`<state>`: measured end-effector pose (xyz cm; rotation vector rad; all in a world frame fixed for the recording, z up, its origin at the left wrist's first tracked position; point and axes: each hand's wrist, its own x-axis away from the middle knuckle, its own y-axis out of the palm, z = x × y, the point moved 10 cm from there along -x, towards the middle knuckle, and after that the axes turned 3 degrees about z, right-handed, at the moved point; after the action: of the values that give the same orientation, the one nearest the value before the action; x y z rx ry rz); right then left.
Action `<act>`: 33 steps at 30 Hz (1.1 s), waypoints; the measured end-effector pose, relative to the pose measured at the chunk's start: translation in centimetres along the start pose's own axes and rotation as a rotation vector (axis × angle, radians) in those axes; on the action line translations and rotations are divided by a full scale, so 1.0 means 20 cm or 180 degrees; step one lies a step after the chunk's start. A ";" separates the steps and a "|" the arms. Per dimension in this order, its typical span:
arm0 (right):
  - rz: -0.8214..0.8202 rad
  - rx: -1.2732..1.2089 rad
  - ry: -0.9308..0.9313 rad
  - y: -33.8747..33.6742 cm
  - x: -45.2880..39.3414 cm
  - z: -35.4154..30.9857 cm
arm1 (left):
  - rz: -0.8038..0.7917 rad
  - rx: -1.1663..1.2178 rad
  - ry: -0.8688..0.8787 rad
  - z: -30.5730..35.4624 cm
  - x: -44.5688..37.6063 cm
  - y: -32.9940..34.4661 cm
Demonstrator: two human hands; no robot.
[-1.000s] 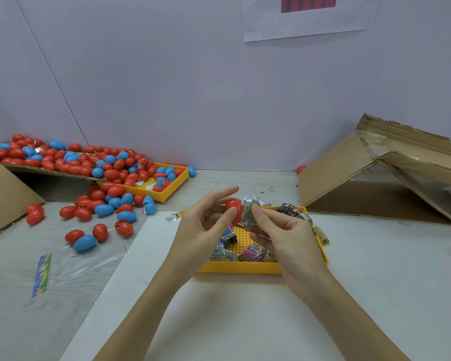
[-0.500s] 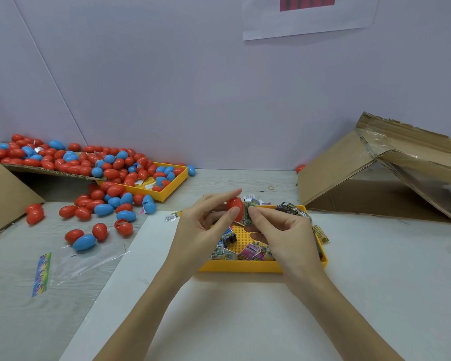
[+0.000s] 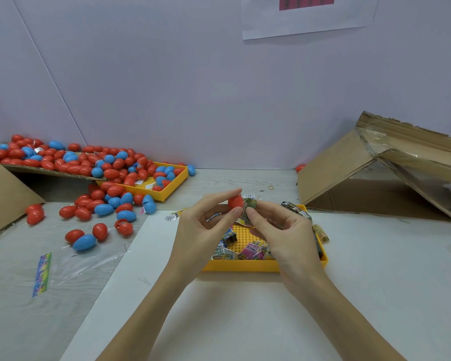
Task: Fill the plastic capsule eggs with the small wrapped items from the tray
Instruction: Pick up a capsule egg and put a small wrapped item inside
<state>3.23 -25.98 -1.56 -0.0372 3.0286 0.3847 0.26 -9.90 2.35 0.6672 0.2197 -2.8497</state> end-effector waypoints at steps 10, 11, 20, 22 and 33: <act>-0.0661 -0.0841 0.1074 0.08 0.03 0.07 | -0.0205 -0.0786 0.0839 0.09 0.00 0.00; -0.0729 -0.0856 0.1136 0.08 0.03 0.07 | -0.0188 -0.0883 0.0937 0.10 0.00 0.00; -0.1163 -0.0935 0.1499 0.13 0.07 0.08 | -0.0159 -0.0949 0.1081 0.14 0.00 -0.03; -0.1241 -0.1015 0.1629 0.14 0.08 0.09 | -0.0207 -0.0890 0.1055 0.13 0.00 -0.03; -0.1106 -0.1508 0.2261 0.16 0.12 0.12 | -0.0497 -0.0245 0.0413 0.04 0.01 0.05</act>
<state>0.84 -22.31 -3.37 -0.8912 3.3739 1.2677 0.04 -11.11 2.80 0.8552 0.4172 -2.9286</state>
